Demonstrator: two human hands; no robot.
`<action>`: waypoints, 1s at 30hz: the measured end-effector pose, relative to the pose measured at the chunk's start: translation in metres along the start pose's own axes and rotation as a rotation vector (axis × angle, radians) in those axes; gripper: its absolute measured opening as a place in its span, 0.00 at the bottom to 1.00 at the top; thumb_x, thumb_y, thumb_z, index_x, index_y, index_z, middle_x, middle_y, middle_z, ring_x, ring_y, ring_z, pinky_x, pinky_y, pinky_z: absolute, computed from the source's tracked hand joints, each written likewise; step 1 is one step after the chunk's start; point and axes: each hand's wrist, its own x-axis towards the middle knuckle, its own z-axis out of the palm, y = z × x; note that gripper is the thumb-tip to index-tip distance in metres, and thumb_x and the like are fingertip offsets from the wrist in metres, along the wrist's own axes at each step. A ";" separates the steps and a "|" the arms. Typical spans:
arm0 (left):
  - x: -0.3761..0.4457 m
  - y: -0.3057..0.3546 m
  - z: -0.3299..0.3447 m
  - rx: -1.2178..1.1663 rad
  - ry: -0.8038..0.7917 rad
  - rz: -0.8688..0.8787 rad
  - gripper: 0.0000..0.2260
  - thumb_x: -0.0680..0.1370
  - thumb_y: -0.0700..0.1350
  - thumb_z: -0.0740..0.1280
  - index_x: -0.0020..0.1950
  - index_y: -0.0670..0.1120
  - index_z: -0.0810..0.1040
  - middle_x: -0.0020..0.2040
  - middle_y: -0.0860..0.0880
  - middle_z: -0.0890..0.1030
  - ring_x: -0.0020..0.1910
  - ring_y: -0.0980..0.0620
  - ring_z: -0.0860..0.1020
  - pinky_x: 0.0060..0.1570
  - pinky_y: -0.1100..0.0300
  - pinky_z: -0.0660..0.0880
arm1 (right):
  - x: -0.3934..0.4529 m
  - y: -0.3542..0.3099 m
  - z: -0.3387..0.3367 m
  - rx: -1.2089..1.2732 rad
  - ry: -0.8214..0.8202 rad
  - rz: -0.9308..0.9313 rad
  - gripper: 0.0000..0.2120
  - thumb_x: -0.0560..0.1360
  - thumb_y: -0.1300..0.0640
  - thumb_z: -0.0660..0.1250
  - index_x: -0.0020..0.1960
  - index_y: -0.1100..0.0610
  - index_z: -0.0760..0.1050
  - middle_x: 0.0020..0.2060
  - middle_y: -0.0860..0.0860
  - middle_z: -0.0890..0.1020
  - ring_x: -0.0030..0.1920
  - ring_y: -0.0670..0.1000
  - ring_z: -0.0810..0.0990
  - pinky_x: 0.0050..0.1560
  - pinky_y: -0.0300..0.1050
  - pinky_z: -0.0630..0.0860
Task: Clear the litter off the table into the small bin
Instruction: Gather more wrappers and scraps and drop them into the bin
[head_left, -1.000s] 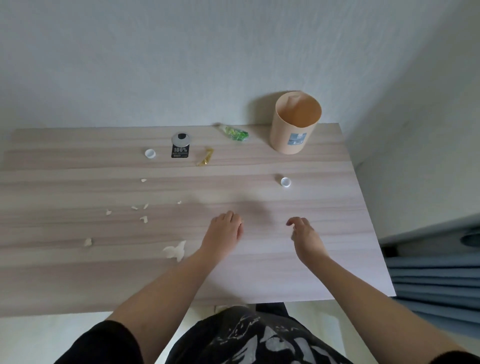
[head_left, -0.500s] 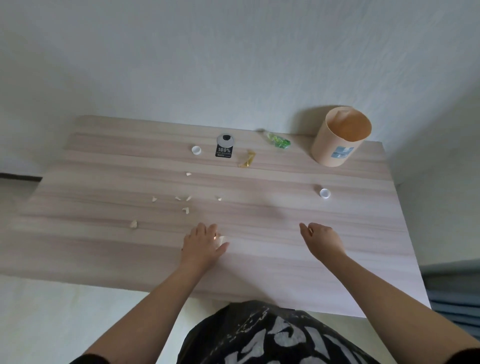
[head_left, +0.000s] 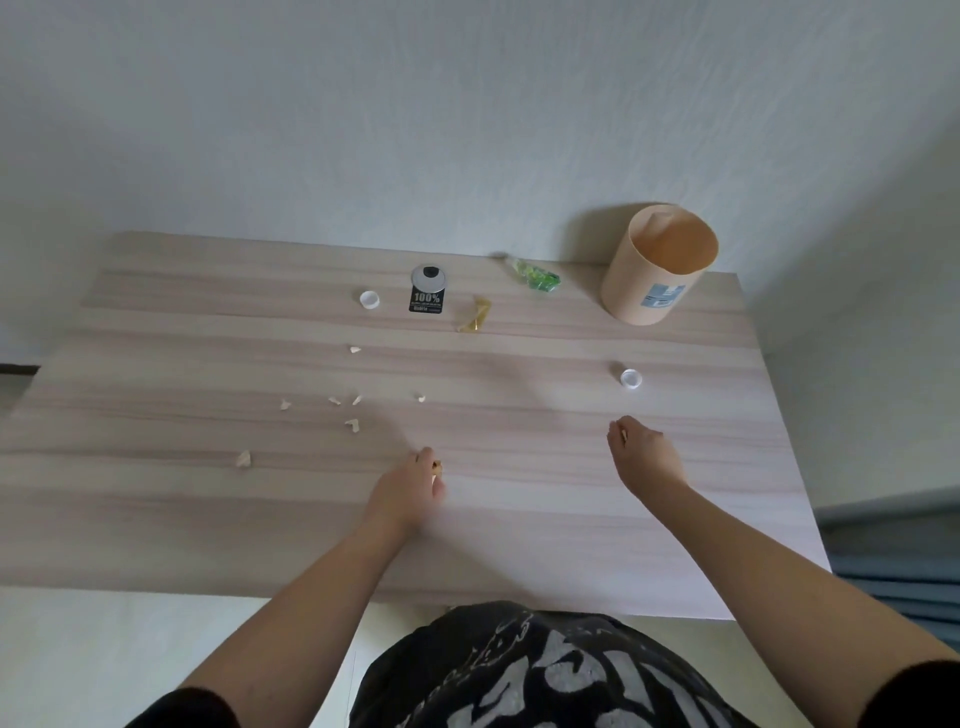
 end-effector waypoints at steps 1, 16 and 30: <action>0.004 0.005 -0.003 -0.005 0.020 0.001 0.10 0.74 0.44 0.62 0.53 0.42 0.69 0.50 0.41 0.77 0.46 0.38 0.77 0.41 0.50 0.72 | 0.005 0.003 -0.004 0.010 0.000 -0.001 0.12 0.79 0.51 0.52 0.44 0.54 0.70 0.29 0.54 0.76 0.33 0.60 0.75 0.31 0.46 0.67; 0.052 0.096 -0.027 0.138 0.182 0.032 0.05 0.76 0.44 0.65 0.49 0.44 0.74 0.46 0.44 0.76 0.46 0.41 0.74 0.41 0.49 0.72 | 0.104 0.037 -0.045 -0.174 -0.142 -0.166 0.20 0.80 0.54 0.52 0.73 0.50 0.57 0.67 0.56 0.65 0.48 0.58 0.76 0.38 0.51 0.76; 0.044 0.113 -0.036 0.150 0.236 -0.192 0.08 0.74 0.48 0.65 0.48 0.45 0.73 0.44 0.43 0.76 0.46 0.39 0.76 0.41 0.48 0.74 | 0.146 0.033 -0.018 -0.144 -0.261 -0.189 0.15 0.77 0.60 0.57 0.64 0.61 0.65 0.54 0.58 0.68 0.46 0.60 0.72 0.43 0.53 0.78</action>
